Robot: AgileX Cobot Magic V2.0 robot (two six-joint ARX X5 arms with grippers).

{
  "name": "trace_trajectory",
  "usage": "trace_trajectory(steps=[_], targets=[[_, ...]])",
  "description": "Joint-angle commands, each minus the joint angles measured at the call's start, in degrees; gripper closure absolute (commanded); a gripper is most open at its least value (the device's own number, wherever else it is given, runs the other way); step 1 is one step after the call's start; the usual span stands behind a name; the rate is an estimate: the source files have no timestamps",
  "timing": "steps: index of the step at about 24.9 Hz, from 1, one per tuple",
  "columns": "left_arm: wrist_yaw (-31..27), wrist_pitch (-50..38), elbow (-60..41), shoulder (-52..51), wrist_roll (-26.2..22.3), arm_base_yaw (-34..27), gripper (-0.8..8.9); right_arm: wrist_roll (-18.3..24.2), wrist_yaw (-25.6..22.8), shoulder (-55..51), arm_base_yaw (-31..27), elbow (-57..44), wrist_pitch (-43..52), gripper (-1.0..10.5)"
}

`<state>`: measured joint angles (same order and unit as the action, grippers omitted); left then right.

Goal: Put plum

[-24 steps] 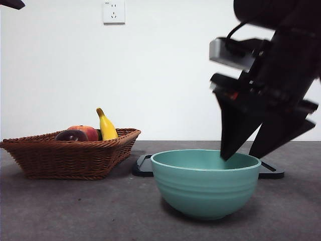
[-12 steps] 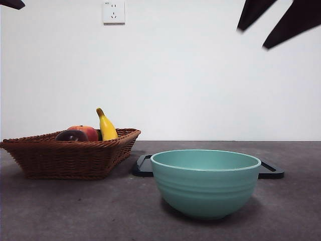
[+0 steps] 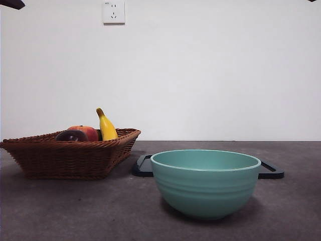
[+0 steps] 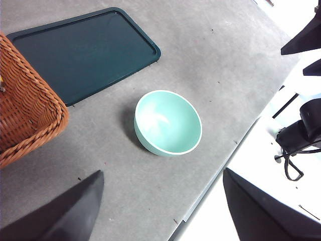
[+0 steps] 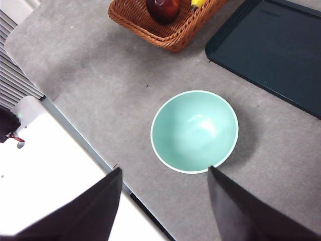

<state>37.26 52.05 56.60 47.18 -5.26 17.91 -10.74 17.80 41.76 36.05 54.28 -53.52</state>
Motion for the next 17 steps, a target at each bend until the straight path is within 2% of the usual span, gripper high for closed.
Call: trace_trajectory(steps=[1, 9, 11, 14, 15, 17], targets=[[0.1, -0.5, 1.2, 0.3, -0.7, 0.2, 4.4, 0.3, 0.0, 0.5, 0.5, 1.0, 0.4, 6.7], [0.1, -0.5, 1.2, 0.3, -0.7, 0.2, 4.66, 0.3, 0.0, 0.5, 0.5, 1.0, 0.3, 6.8], [0.1, -0.4, 1.2, 0.3, -0.7, 0.2, 5.58, 0.3, 0.0, 0.5, 0.5, 1.0, 0.3, 7.5], [0.1, -0.4, 1.2, 0.3, -0.7, 0.2, 7.72, 0.4, 0.0, 0.5, 0.5, 1.0, 0.3, 9.3], [0.1, -0.4, 1.2, 0.3, -0.7, 0.2, 8.06, 0.7, 0.0, 0.5, 0.5, 1.0, 0.3, 9.4], [0.1, -0.4, 1.2, 0.3, -0.7, 0.2, 8.04, 0.9, 0.0, 0.5, 0.5, 1.0, 0.3, 9.4]])
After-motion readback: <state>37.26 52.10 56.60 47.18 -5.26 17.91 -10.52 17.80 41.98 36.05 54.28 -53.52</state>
